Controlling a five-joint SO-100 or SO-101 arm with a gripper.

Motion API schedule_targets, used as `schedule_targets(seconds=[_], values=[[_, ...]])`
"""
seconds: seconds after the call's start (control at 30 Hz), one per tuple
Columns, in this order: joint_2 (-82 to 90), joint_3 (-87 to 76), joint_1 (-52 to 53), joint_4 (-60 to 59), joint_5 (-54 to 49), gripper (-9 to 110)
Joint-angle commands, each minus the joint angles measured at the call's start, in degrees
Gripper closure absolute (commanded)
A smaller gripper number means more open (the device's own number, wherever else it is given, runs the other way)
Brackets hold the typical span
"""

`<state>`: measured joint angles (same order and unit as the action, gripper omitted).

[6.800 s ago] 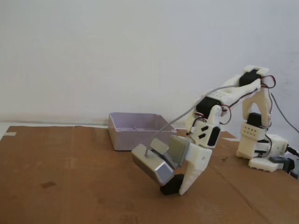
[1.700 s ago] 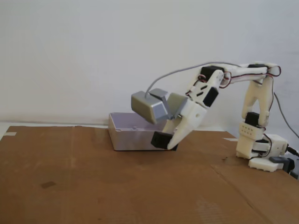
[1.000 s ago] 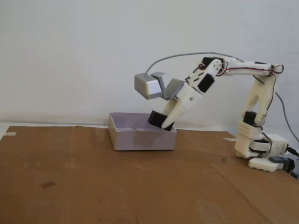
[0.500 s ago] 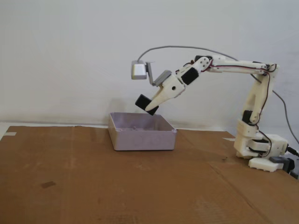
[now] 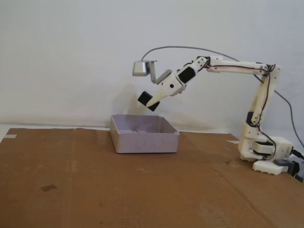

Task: Grasp a block and put it in the box.

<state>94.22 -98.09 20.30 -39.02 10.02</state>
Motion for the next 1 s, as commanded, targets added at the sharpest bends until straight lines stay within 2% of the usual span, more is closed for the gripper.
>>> schedule_targets(seconds=[0.0,0.7,0.97], values=[[0.0,1.93,0.62,7.47,-0.44,102],[-10.11,3.08,6.15,8.79,-0.35,102],[-17.49,10.46,6.24,8.79,-0.35,102]])
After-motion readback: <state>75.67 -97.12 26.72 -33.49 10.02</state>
